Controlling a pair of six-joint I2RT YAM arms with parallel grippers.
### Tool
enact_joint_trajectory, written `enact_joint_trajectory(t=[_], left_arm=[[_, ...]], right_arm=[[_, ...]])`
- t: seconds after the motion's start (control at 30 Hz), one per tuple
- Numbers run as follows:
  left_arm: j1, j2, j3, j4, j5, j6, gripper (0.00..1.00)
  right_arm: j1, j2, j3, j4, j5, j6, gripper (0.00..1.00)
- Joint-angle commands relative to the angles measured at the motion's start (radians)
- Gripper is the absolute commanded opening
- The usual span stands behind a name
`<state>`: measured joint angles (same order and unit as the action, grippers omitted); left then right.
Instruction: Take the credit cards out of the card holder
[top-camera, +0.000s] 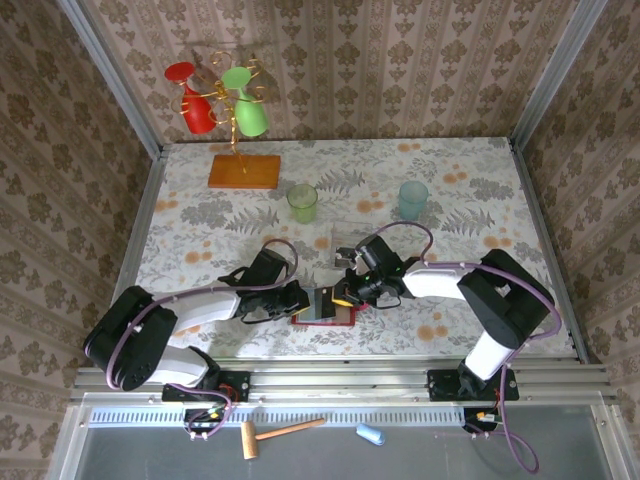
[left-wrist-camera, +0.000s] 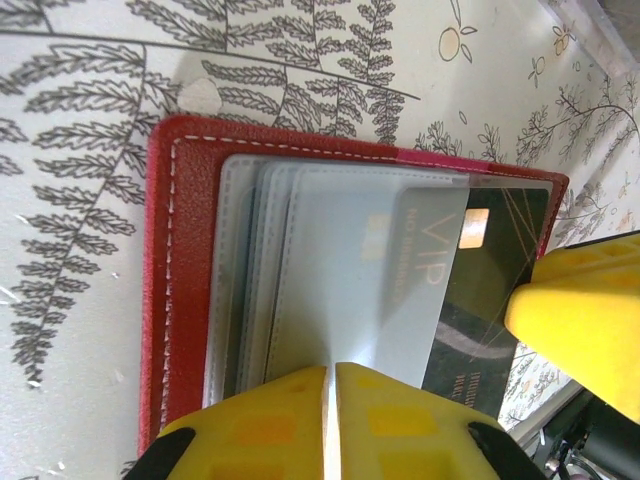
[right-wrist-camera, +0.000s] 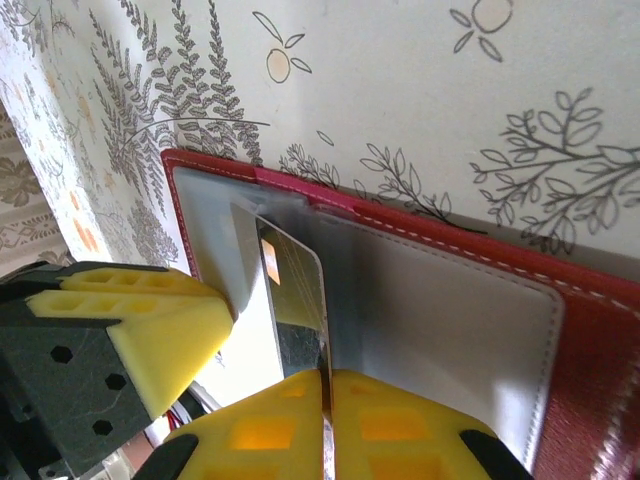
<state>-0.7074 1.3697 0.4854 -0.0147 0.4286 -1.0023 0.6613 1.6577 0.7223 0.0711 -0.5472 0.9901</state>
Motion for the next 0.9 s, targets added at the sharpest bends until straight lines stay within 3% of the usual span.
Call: enact_joint_trajectory(t=[0.0, 0.87], left_arm=[[-0.010, -0.014, -0.024, -0.050, -0.025, -0.015, 0.13], [-0.055, -0.007, -0.033, 0.011, -0.038, -0.067, 0.16]], right_arm=[[-0.011, -0.038, -0.012, -0.072, 0.010, -0.044, 0.08], [-0.015, -0.114, 0.063, -0.360, 0.154, -0.184, 0.04]])
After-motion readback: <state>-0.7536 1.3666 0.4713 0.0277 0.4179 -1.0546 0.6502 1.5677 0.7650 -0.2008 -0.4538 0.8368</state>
